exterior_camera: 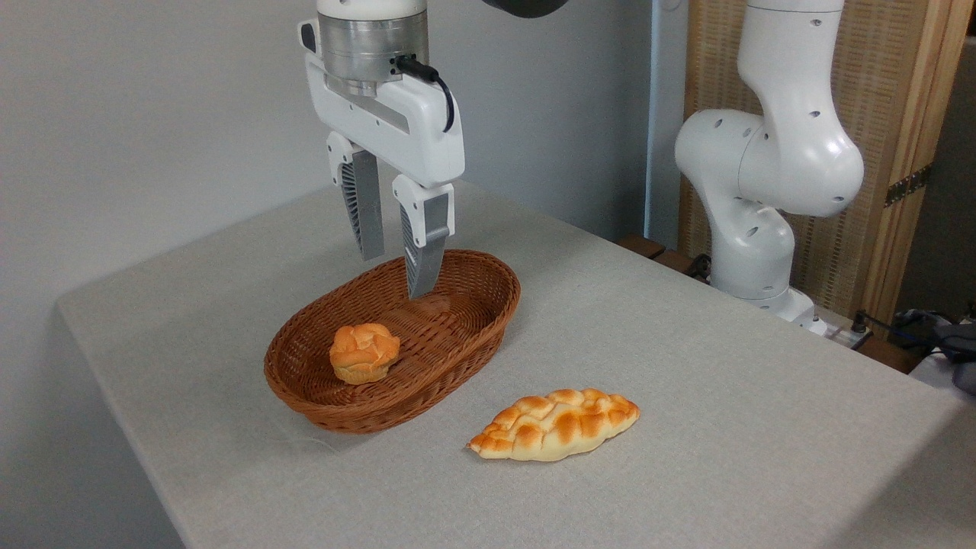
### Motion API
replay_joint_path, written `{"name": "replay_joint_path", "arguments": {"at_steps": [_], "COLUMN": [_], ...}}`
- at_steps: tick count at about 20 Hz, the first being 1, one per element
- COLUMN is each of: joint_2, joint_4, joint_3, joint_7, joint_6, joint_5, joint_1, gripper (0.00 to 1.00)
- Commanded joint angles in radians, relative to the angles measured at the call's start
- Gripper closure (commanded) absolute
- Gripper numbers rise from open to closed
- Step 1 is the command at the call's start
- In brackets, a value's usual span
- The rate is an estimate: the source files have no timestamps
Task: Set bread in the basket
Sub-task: 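Move the open gripper over the braided golden bread and lower it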
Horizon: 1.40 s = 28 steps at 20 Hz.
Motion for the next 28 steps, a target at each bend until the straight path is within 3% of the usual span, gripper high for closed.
{"name": "replay_joint_path", "arguments": {"at_steps": [1, 7, 10, 12, 20, 24, 28], "joint_2": [-0.01, -0.014, -0.015, -0.015, -0.021, -0.024, -0.022], "joint_4": [0.016, 0.006, -0.001, -0.013, -0.098, -0.162, -0.198], "joint_3": [0.04, 0.054, 0.057, 0.078, 0.184, 0.184, 0.184], "joint_7": [0.062, 0.072, 0.09, 0.155, 0.409, 0.458, 0.517], "joint_6": [-0.031, -0.031, -0.032, -0.032, -0.048, -0.038, -0.031], "joint_5": [-0.103, -0.104, -0.052, -0.008, 0.011, 0.142, 0.155], "joint_1": [-0.017, -0.015, -0.008, -0.008, -0.008, -0.009, -0.011], "gripper": [0.0, 0.0, 0.0, 0.0, 0.0, 0.0, 0.0]}}
